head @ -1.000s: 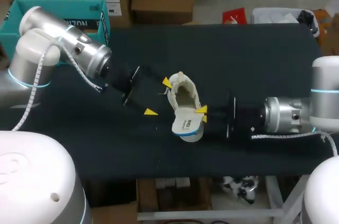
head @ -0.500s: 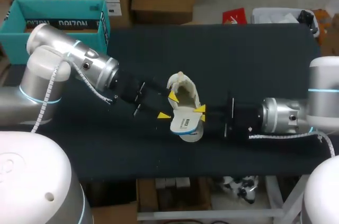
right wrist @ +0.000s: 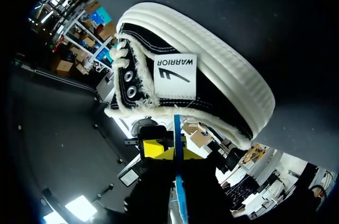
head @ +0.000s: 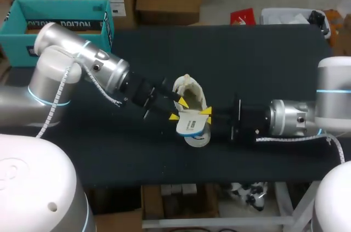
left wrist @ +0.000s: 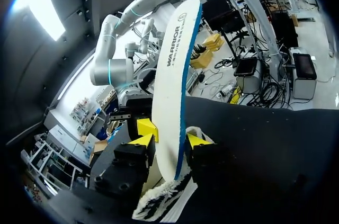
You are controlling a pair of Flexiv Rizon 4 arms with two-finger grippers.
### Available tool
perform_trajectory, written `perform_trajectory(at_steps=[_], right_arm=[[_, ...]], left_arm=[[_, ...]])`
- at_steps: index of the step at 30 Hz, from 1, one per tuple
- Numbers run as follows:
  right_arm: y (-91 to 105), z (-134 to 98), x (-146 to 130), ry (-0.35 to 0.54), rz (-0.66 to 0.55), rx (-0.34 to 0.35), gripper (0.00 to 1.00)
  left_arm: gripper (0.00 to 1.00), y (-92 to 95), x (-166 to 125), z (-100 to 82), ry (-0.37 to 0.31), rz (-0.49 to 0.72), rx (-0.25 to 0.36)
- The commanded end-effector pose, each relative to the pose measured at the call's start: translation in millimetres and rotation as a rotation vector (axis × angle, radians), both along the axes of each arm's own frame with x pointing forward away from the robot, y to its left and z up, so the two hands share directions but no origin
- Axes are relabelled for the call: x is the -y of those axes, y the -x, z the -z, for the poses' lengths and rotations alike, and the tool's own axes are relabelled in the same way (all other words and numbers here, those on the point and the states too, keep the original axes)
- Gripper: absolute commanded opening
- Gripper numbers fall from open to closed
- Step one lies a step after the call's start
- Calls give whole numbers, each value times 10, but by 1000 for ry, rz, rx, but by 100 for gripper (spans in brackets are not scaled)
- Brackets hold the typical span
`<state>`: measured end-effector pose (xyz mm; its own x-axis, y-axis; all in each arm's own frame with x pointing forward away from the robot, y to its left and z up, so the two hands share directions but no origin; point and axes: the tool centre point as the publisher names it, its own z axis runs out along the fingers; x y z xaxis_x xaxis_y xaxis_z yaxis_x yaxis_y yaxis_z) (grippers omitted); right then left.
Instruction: Open the shoe tongue, take the insole out of the shoe, put the insole back into the shoe, and pack the shoe into the shoebox
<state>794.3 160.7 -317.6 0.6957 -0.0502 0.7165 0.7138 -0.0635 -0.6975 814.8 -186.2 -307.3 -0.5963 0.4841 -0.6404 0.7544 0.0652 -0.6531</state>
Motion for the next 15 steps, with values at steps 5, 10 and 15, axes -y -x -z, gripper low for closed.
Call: perform_trajectory(at_steps=[5, 10, 15], right_arm=[[-25, 7, 10, -3, -8, -3, 0], [-20, -11, 13, 16, -14, -2, 42], [14, -7, 31, 44, -19, -22, 47]], left_arm=[[0, -91, 82, 63, -9, 5, 11], [0, -135, 100, 64, -21, 11, 27], [0, -173, 118, 65, -34, 20, 38]])
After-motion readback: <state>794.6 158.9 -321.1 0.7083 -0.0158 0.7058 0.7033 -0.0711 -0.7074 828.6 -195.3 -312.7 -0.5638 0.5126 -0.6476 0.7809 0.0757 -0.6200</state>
